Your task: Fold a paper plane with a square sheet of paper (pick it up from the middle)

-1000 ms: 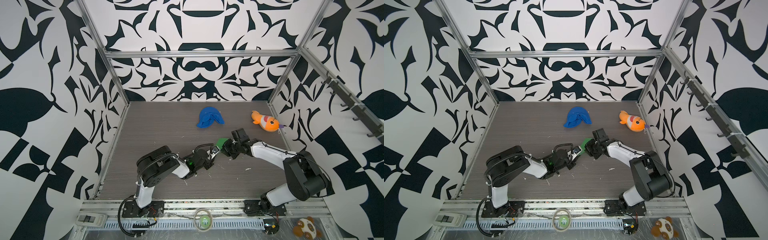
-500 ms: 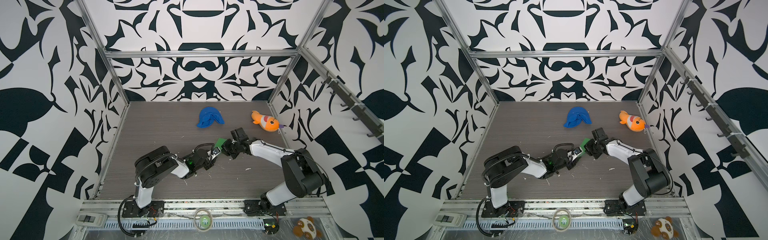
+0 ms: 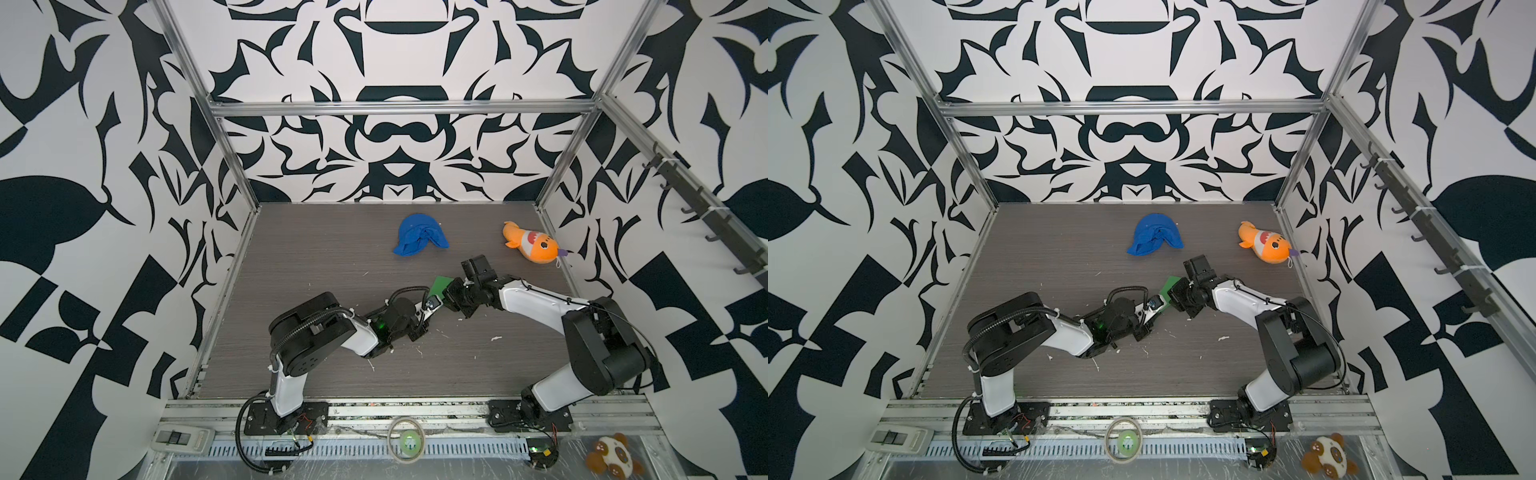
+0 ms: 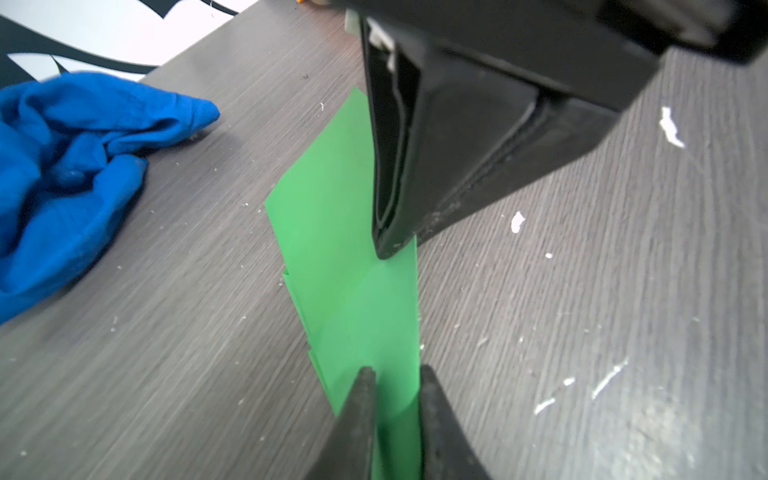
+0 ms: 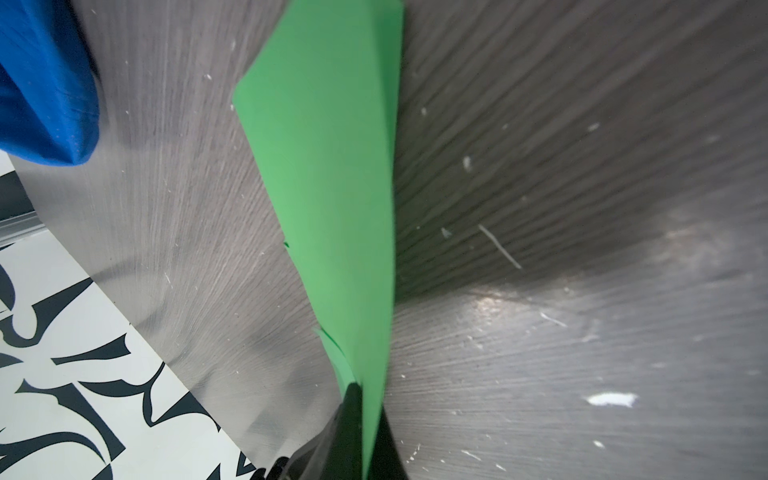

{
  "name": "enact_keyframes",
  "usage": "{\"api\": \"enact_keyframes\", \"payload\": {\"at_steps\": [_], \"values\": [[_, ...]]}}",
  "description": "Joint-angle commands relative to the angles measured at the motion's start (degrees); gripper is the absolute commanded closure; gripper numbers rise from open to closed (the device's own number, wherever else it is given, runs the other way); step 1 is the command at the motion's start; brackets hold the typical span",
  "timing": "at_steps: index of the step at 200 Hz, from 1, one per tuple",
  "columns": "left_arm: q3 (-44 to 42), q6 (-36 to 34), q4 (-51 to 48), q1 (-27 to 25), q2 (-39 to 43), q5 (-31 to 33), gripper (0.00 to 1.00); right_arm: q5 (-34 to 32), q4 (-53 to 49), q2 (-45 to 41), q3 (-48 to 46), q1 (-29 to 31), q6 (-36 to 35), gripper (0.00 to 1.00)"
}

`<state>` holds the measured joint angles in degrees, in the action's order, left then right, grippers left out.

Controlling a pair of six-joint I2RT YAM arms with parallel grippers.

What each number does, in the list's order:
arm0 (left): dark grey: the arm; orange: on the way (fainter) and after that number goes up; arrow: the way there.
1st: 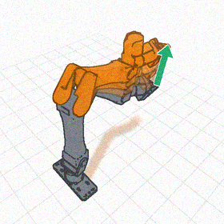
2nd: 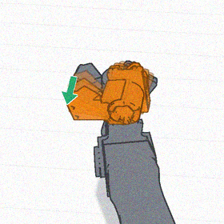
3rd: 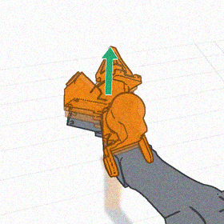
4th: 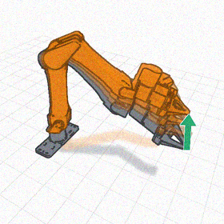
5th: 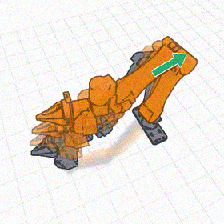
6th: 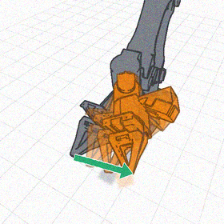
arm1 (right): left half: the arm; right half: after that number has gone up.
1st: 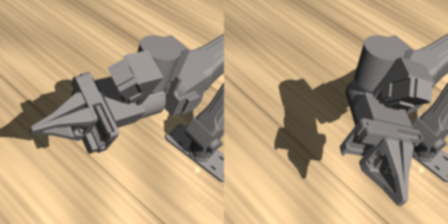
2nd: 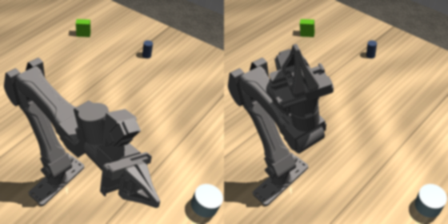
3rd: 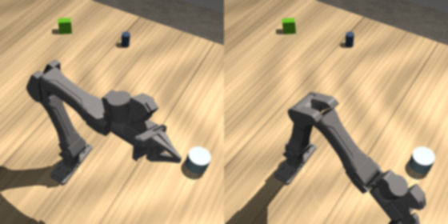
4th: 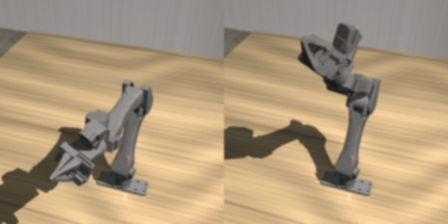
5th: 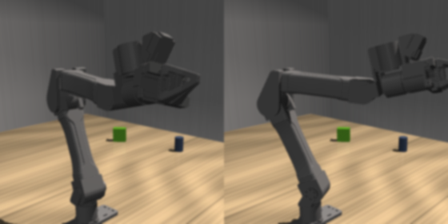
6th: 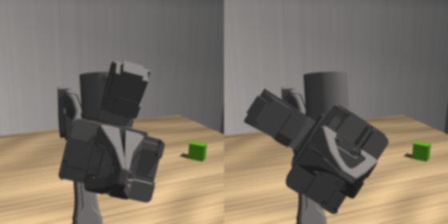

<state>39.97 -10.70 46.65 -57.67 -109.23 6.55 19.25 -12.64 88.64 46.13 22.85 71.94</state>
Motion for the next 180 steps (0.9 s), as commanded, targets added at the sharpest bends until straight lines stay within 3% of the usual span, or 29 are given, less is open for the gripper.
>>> {"api": "enact_keyframes", "payload": {"at_steps": [1, 45, 99, 146, 180], "values": [[0.7, 0.5, -1.4, -0.2, -0.6, -0.8, 0.81, 0.3, -1.1, 0.4, 2.0, -0.2, -0.6, 0.95], [0.6, 2.2, -2.2, -0.1, -0.8, -0.8, 0.84, 0.3, -1.1, 0.3, 2.3, -0.2, -1.1, 0.87], [1.3, 8.3, -7.2, 0.8, 2.3, -2.9, 0.86, -3.4, -3.2, -2.6, 3.0, -0.2, -4.5, 0.51], [1.5, 17.5, -13.2, 2.3, 6.3, -5.1, 0.88, -5.1, -3.1, -5.4, 2.2, -1.2, -9.4, 0.42], [2.4, 25.8, -17.5, 3.4, 7.8, -6.3, 0.90, -4.9, -1.7, -7.3, 1.2, -1.8, -15.5, 0.42]]}}
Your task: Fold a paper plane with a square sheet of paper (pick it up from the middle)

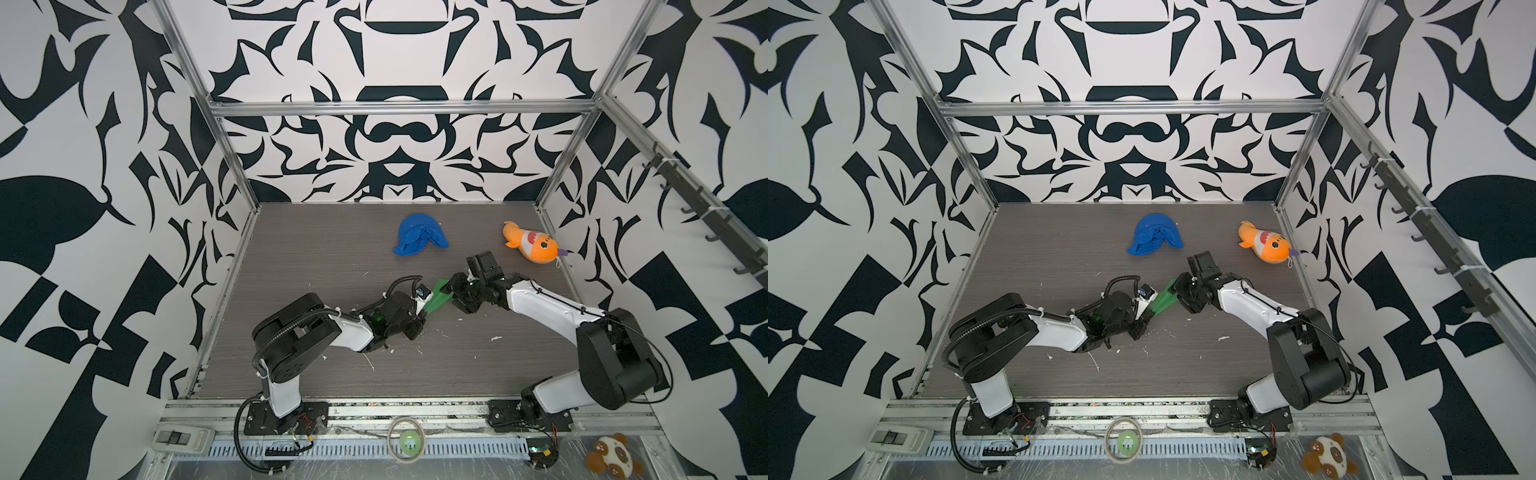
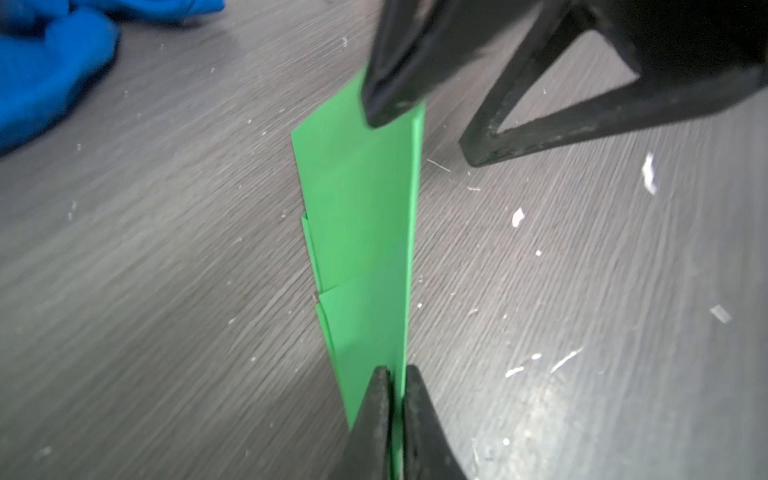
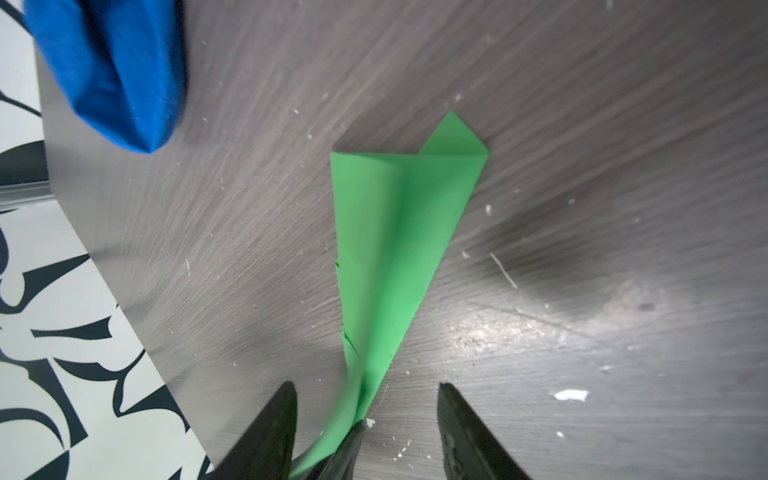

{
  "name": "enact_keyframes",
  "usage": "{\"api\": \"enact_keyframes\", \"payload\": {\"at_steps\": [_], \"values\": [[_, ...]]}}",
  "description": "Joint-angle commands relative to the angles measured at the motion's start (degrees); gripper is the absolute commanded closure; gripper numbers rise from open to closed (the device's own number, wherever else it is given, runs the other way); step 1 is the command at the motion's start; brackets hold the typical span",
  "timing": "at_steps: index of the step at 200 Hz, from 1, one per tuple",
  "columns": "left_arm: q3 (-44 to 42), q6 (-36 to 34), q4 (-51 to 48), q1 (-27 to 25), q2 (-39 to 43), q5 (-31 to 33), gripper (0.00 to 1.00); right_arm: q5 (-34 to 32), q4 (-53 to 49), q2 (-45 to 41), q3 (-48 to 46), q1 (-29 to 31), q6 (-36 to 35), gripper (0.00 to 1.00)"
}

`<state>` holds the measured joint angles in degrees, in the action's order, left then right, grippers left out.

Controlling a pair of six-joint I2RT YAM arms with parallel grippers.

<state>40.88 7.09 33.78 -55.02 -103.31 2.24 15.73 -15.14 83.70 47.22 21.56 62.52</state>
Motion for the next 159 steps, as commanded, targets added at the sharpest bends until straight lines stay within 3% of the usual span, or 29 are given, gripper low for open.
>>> {"api": "enact_keyframes", "payload": {"at_steps": [1, 54, 159], "values": [[1.6, 8.2, -4.8, 0.8, 1.9, -2.1, 0.90, -1.4, 0.9, -2.5, 0.1, -0.5, -6.3, 0.42], [2.6, 16.7, -6.9, 1.1, 0.8, -6.0, 0.92, 1.0, 2.2, -4.0, -0.8, -0.5, -17.9, 0.40], [11.5, 15.8, -21.8, 1.1, -2.5, -9.0, 1.00, 2.3, 3.8, -8.3, -6.0, -0.6, -29.6, 0.41]]}}
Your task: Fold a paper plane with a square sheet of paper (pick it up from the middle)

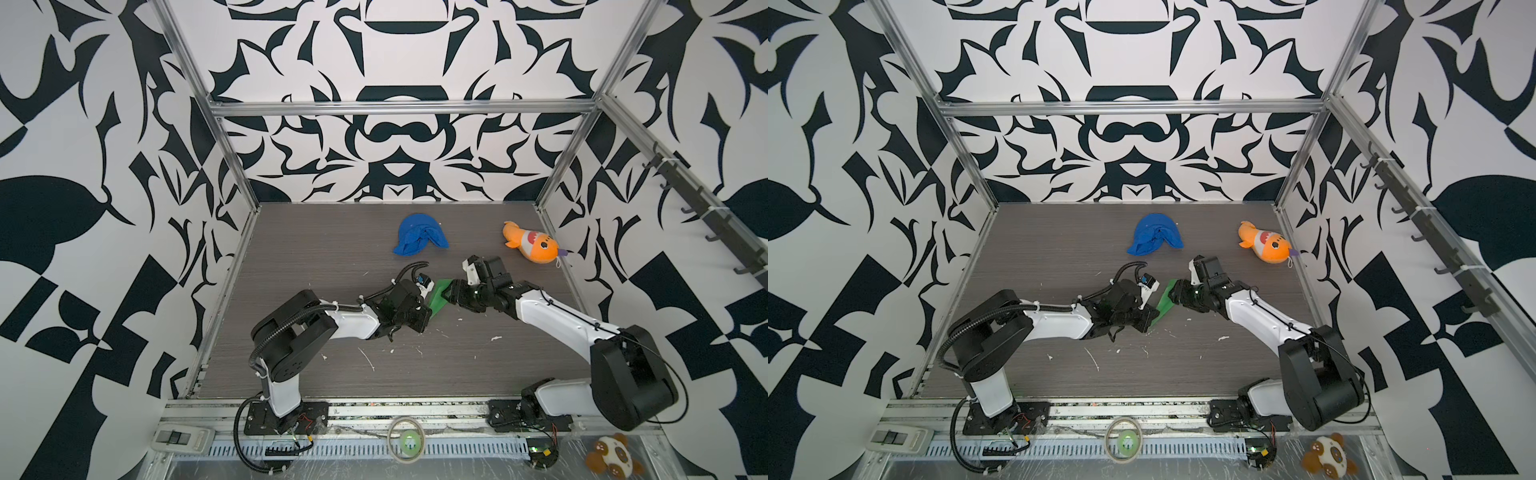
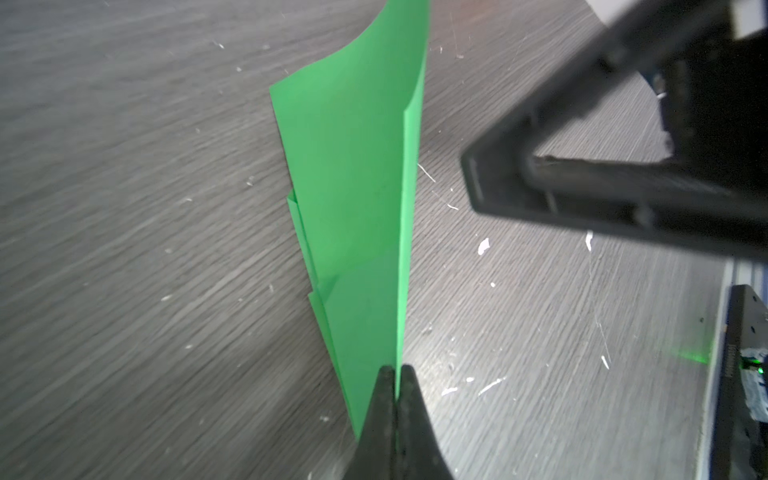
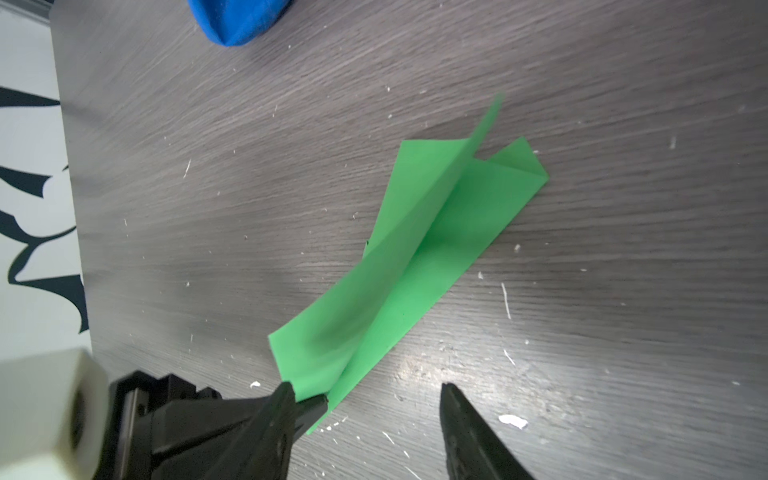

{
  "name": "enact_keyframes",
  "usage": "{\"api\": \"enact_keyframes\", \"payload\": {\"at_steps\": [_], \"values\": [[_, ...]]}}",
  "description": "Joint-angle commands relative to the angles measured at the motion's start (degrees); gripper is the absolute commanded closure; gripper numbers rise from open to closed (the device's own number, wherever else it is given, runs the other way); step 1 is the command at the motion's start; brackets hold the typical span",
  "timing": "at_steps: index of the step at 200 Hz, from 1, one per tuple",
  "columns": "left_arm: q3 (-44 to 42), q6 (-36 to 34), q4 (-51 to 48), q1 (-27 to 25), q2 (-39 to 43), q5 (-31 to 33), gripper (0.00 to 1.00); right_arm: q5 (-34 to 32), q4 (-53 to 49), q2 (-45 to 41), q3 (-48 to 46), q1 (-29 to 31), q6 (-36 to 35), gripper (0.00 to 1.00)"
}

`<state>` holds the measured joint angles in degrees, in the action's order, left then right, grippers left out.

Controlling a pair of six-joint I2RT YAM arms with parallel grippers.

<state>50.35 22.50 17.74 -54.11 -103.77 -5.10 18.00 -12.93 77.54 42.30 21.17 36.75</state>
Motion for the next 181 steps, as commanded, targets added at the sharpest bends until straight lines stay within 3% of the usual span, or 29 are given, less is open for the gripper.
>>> {"api": "enact_keyframes", "payload": {"at_steps": [1, 71, 181], "values": [[2.1, 0.4, -5.9, 0.2, -2.1, -1.8, 1.00, 0.0, 1.6, -2.2, -1.2, -0.2, -3.8, 0.41], [6.4, 1.5, -12.6, 0.3, -3.7, -4.1, 1.00, 0.6, 2.6, -3.0, -4.4, -0.8, -4.7, 0.42], [3.8, 13.7, -8.0, 3.6, -4.3, -11.0, 1.00, 6.0, 2.9, 5.8, -1.4, -1.0, -11.1, 0.46]]}}
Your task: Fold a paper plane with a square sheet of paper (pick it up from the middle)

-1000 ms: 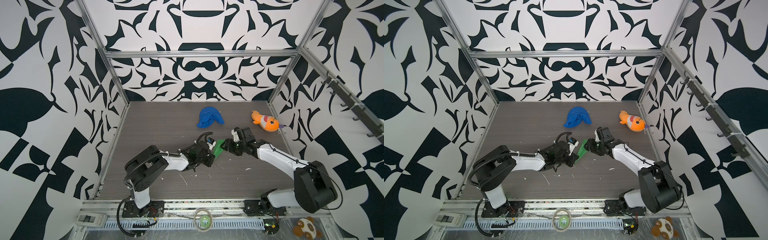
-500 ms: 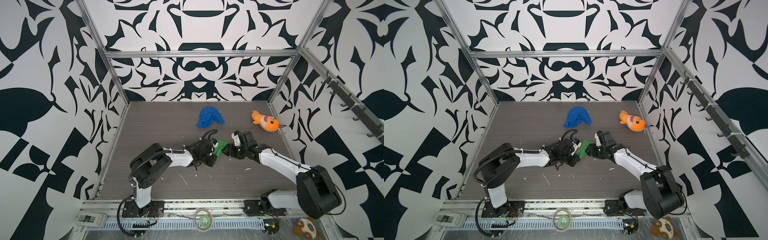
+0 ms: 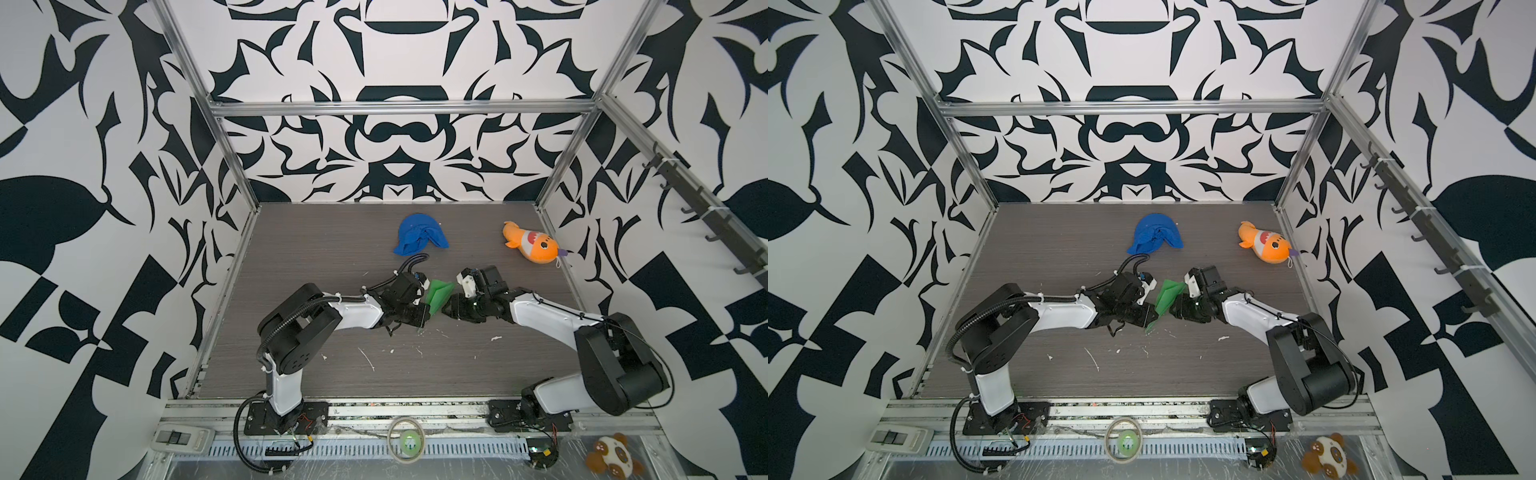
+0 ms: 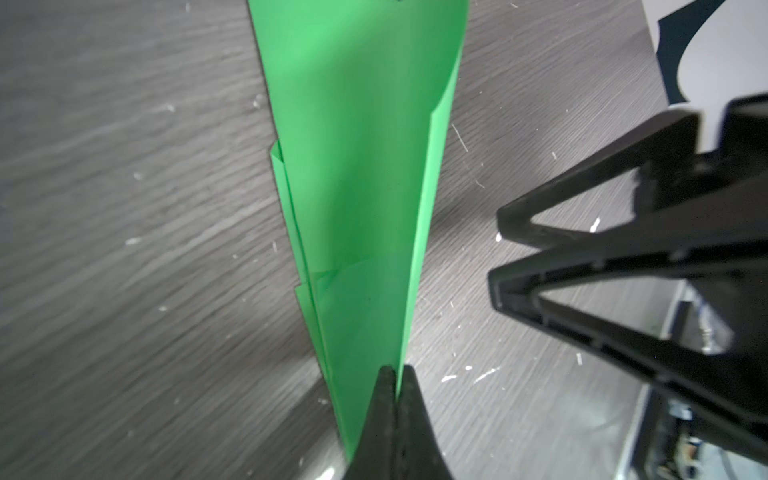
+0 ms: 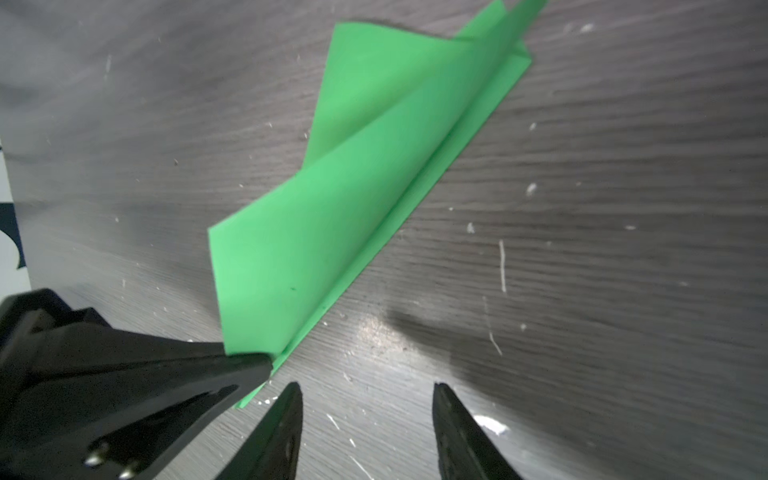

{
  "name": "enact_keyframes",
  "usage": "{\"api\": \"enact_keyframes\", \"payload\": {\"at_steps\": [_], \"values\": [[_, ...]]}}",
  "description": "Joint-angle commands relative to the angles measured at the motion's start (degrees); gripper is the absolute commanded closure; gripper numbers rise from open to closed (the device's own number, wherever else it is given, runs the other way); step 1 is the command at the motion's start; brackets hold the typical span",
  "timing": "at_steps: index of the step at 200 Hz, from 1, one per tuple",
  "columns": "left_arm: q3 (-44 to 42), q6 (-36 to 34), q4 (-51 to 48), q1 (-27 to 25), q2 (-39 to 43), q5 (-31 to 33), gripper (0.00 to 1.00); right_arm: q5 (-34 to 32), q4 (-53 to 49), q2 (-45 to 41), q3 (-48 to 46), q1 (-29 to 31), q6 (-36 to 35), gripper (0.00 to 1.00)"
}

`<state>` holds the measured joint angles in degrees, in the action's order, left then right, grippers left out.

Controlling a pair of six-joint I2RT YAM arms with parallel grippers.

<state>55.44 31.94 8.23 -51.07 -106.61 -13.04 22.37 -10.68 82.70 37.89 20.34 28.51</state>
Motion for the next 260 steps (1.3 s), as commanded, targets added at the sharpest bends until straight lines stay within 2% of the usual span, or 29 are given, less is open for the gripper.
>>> {"api": "enact_keyframes", "payload": {"at_steps": [1, 127, 200, 260], "values": [[-1.4, 4.4, 1.5, 0.5, -1.4, -3.1, 1.00, 1.7, 0.6, 0.7, 3.1, -0.1, -2.9, 0.46], [-6.2, 14.7, 11.7, 3.0, -2.6, -7.2, 1.00, 4.3, 2.2, 7.0, 6.6, 0.5, -6.7, 0.45], [-9.3, 15.9, 16.4, 3.2, -2.7, -6.4, 1.00, 4.1, 1.8, 11.8, 9.5, 1.0, -7.3, 0.45], [-10.5, 16.7, 17.8, 3.4, -3.1, -5.2, 0.98, 0.5, -1.1, 14.7, 10.1, 2.4, -8.8, 0.45]]}}
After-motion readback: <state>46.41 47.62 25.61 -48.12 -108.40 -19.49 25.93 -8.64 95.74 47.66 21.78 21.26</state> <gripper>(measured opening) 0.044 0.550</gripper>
